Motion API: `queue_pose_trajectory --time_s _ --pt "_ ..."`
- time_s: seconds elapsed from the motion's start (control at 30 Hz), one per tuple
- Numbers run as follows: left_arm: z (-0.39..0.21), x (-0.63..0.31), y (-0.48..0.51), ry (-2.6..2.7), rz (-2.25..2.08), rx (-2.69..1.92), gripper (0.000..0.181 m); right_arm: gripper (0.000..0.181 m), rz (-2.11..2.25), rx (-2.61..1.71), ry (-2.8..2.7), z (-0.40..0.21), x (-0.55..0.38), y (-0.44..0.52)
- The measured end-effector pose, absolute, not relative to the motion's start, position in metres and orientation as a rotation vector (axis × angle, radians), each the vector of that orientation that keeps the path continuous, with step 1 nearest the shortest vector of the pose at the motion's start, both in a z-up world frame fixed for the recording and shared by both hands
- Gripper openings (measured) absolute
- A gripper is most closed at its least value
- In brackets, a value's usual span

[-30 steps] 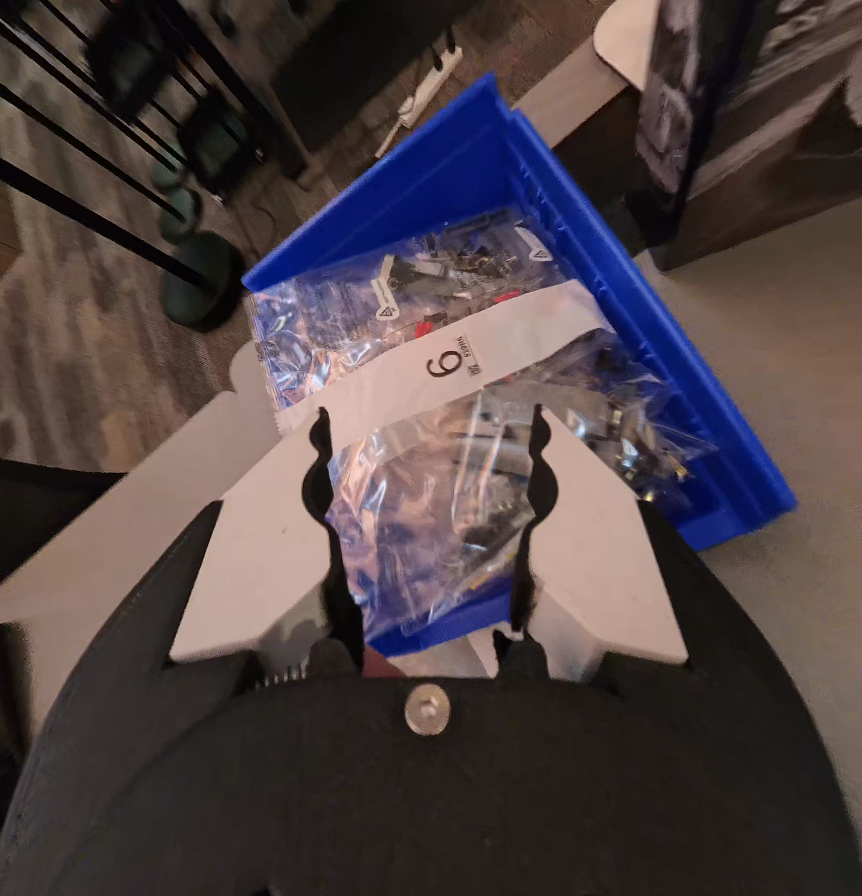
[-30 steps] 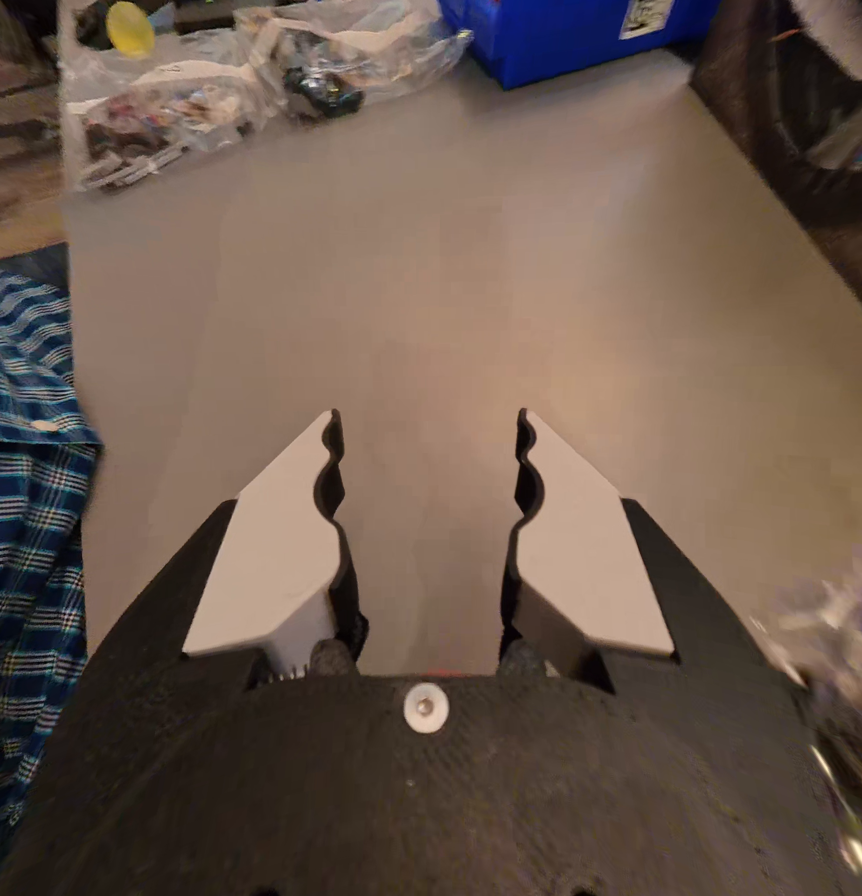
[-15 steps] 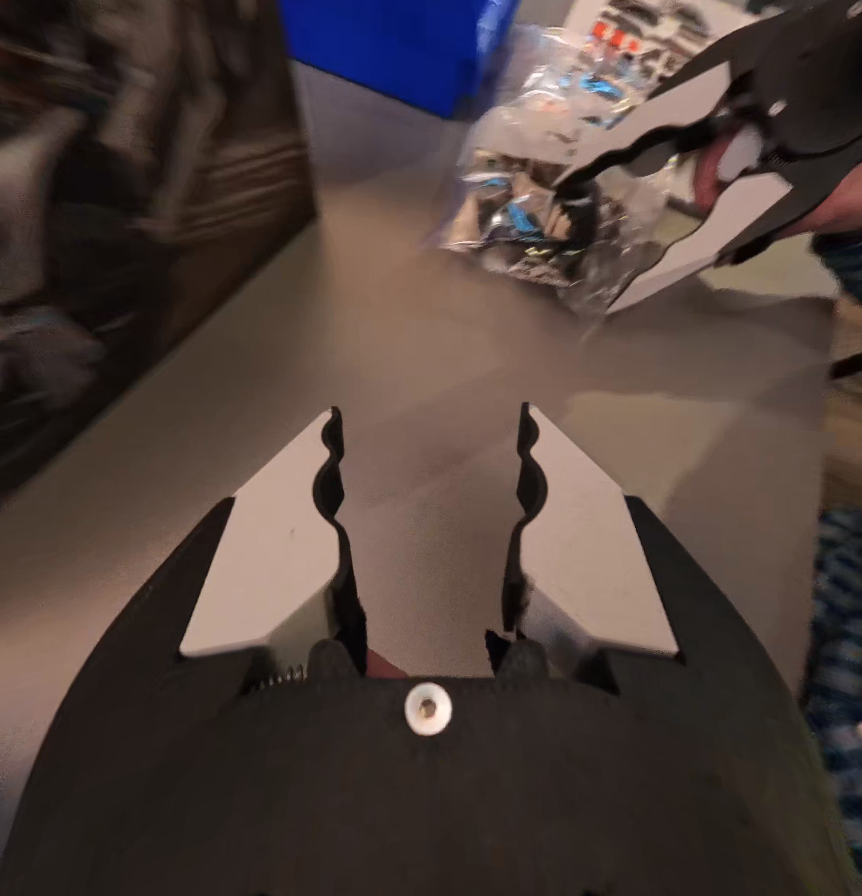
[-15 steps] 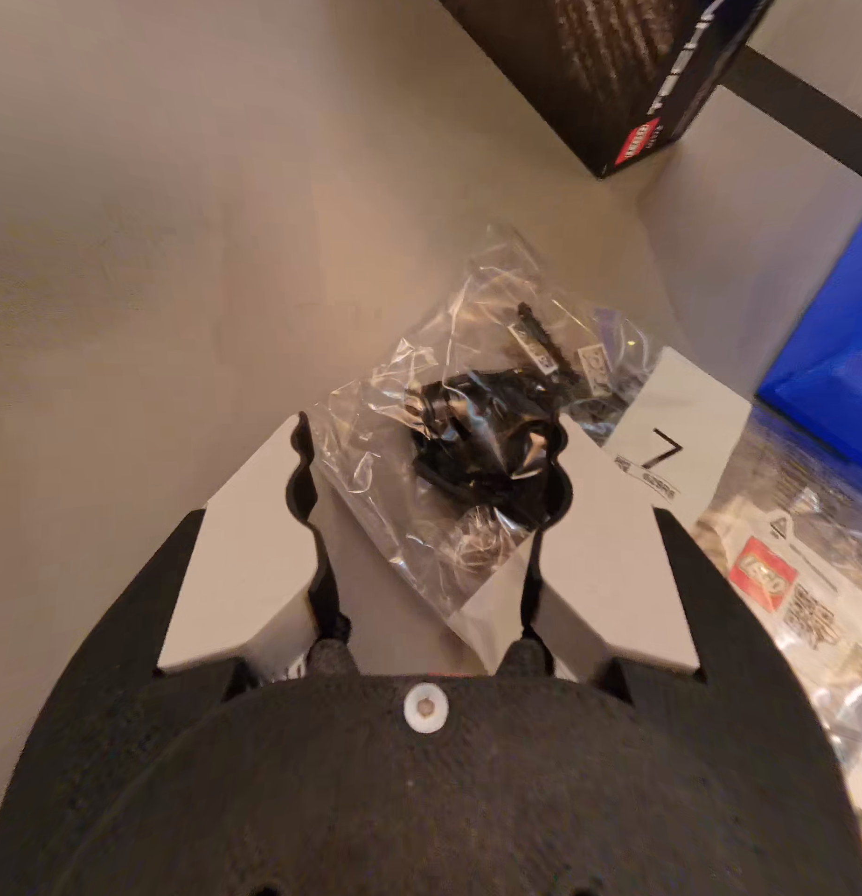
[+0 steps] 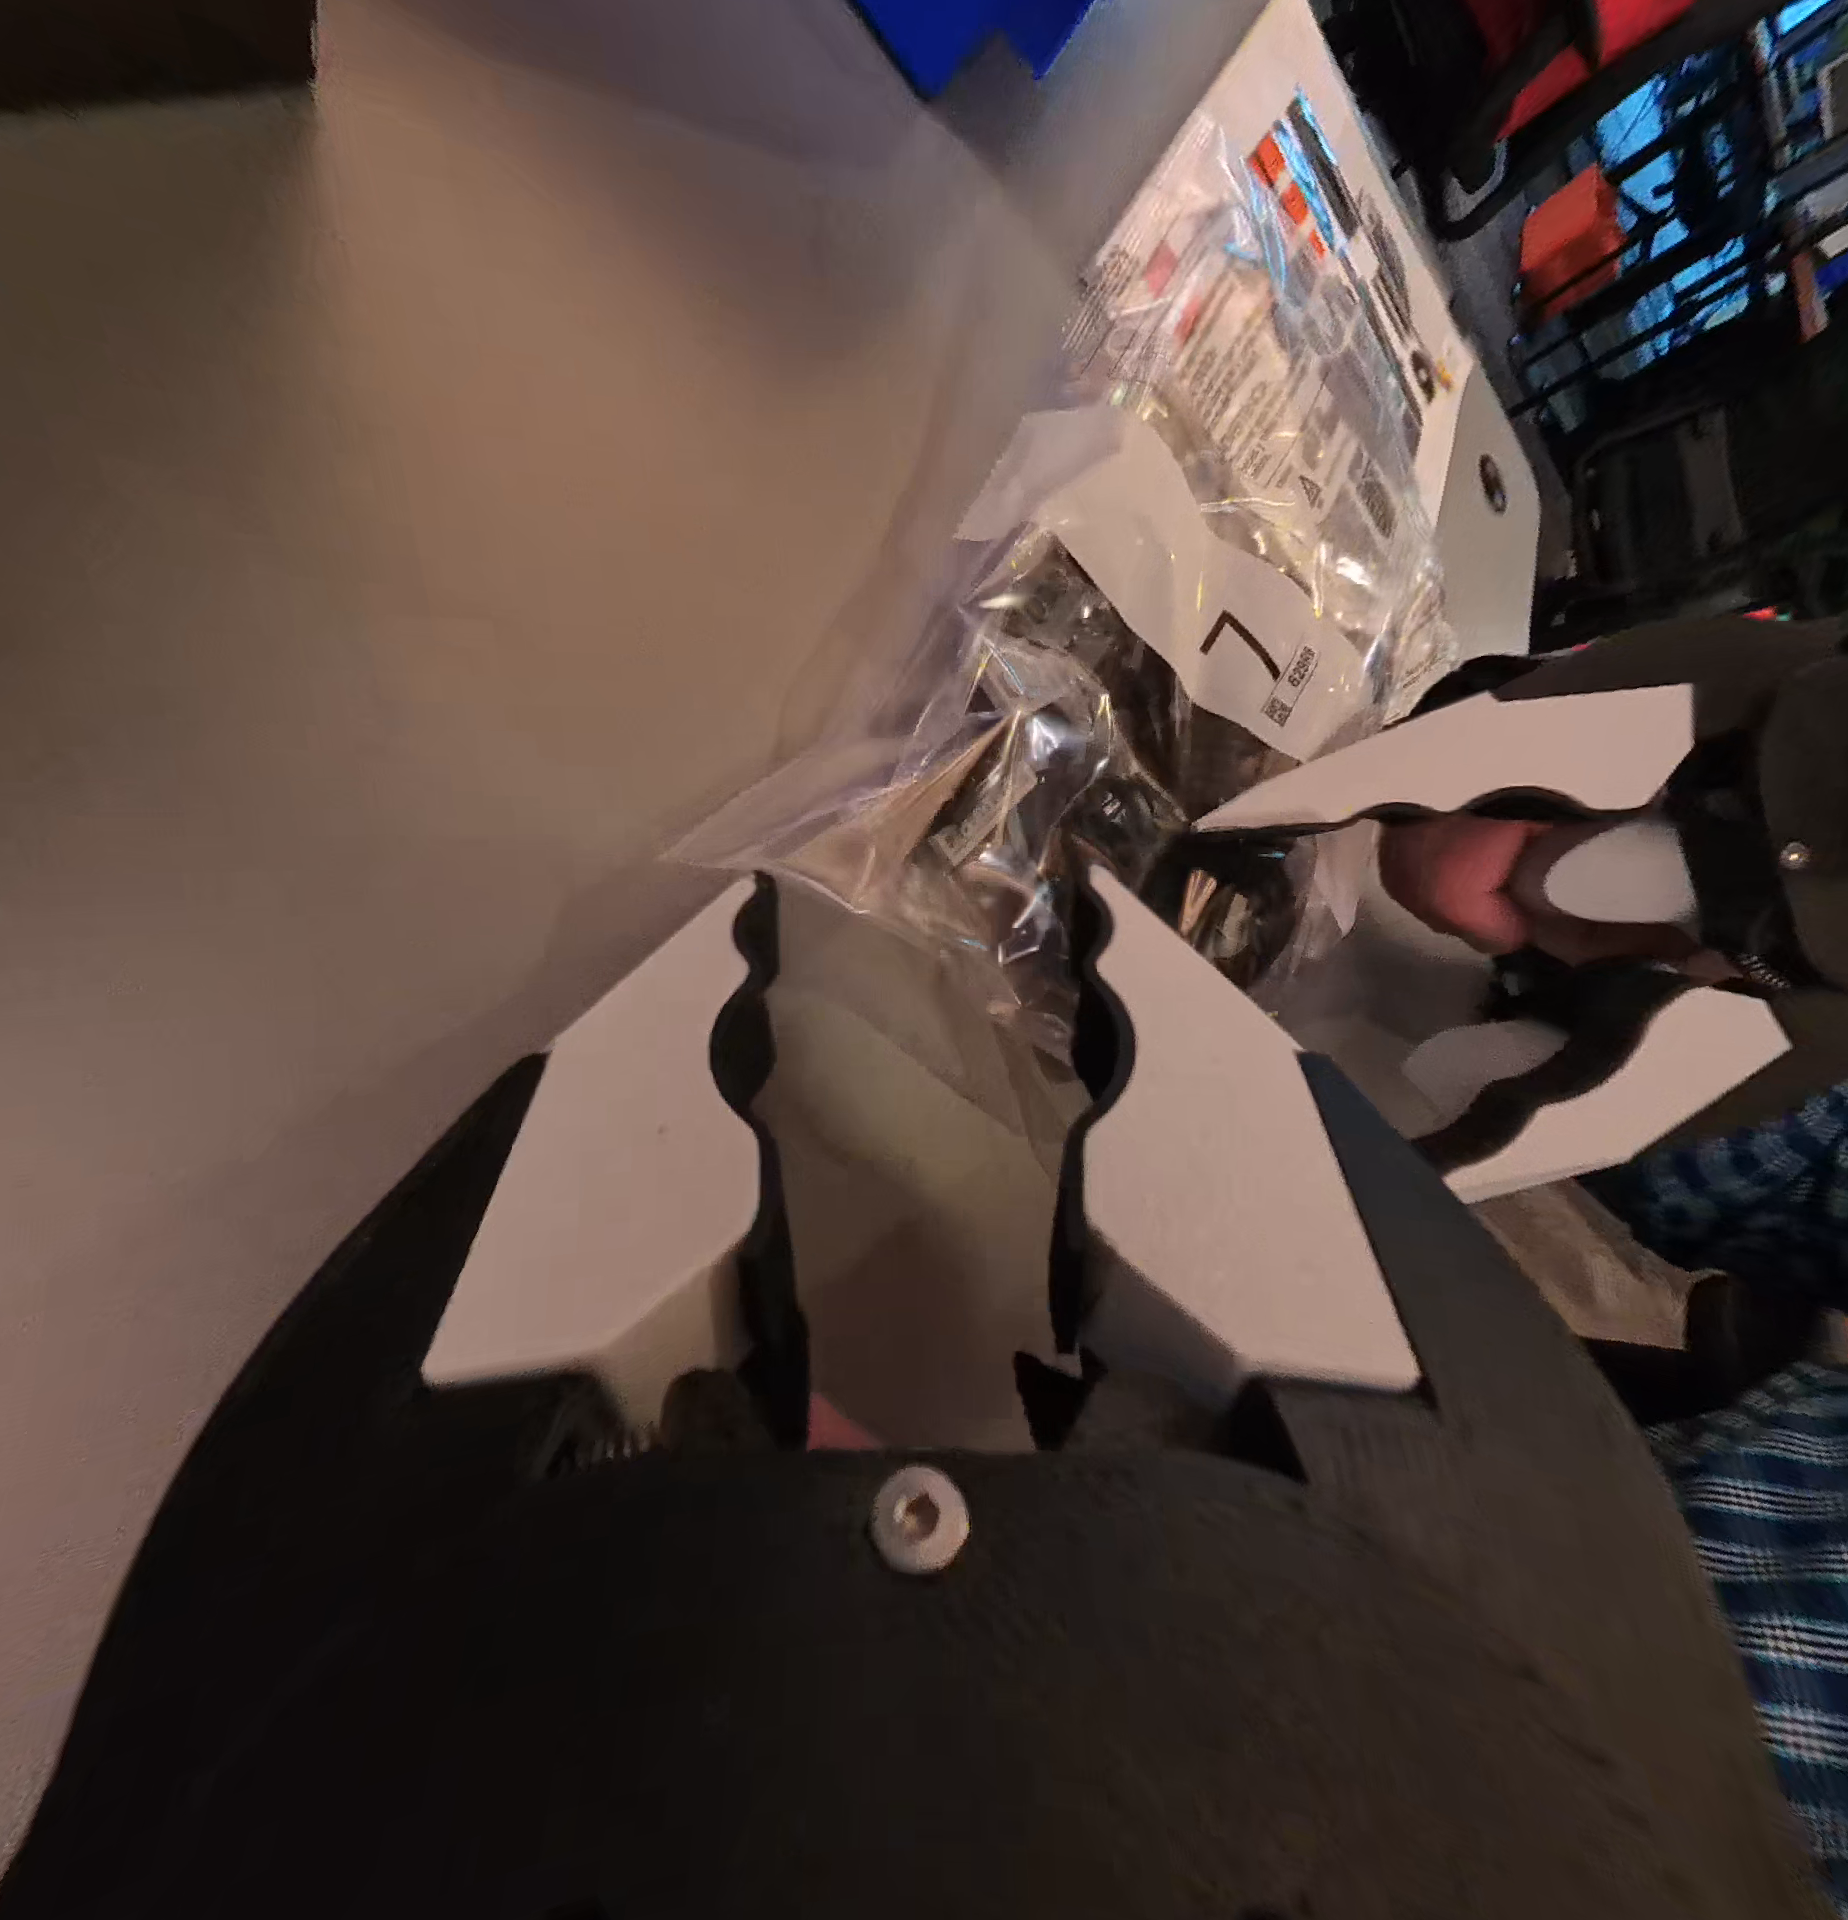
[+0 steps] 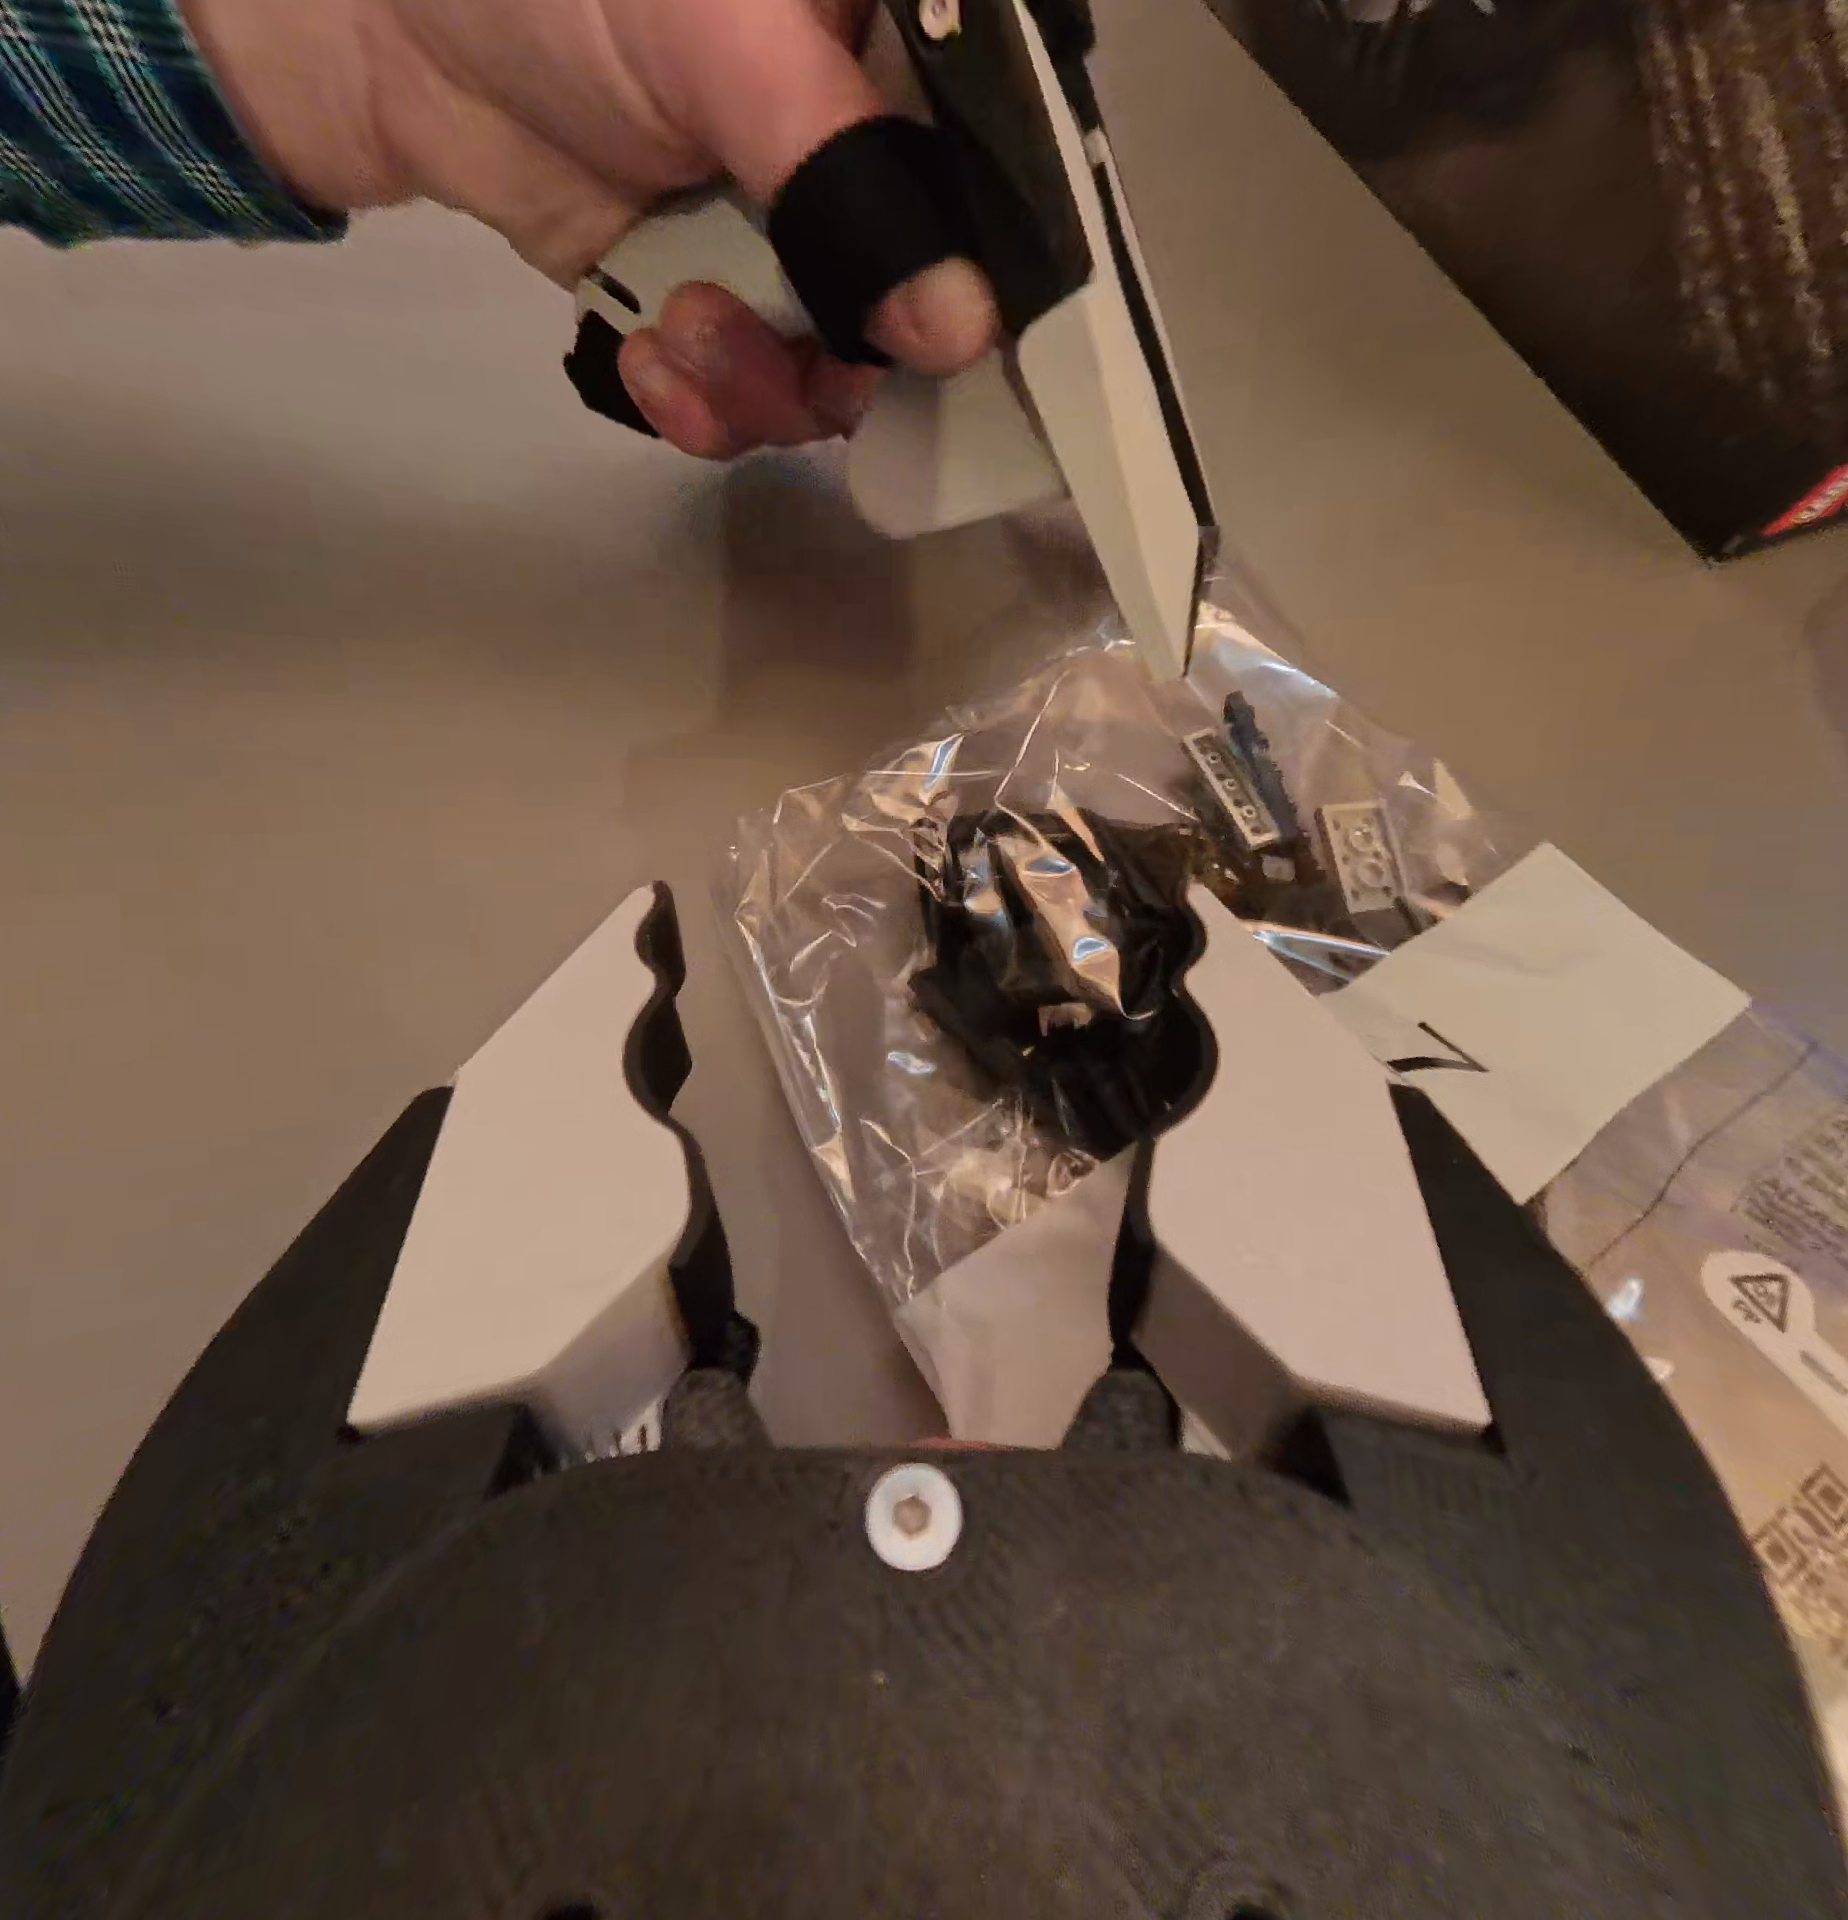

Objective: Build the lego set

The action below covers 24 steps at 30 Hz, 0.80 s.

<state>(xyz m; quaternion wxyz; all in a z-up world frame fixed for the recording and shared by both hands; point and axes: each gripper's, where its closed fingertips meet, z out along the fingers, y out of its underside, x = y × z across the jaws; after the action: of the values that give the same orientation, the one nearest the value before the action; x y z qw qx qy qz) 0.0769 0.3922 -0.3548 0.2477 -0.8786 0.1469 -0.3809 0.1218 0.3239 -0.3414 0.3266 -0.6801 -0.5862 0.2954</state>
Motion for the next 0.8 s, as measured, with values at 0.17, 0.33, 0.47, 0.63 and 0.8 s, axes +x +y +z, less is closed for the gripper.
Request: queue_pose_trajectory --time_s 0.17,0.33,0.47,0.63,0.8 --pt "-0.354 0.078 0.381 0.346 -1.132 -2.348 0.01 0.089 0.849 -1.773 -1.54 -0.338 0.116 0.303" --pt "-0.344 0.074 0.371 0.421 -1.065 -2.279 0.0 0.091 0.898 -1.818 -1.452 -0.316 0.127 0.307" --pt "-0.323 0.057 0.362 0.459 -0.99 -2.187 0.0 0.089 0.897 -1.912 -1.179 -0.288 0.164 0.356" --pt "-0.294 0.038 0.339 0.602 -0.868 -2.044 0.0 0.084 0.934 -2.014 -0.959 -0.292 0.192 0.404" --pt "-0.271 0.021 0.317 0.696 -0.747 -1.904 0.0 0.079 1.243 -2.042 -0.961 -0.302 0.16 0.397"
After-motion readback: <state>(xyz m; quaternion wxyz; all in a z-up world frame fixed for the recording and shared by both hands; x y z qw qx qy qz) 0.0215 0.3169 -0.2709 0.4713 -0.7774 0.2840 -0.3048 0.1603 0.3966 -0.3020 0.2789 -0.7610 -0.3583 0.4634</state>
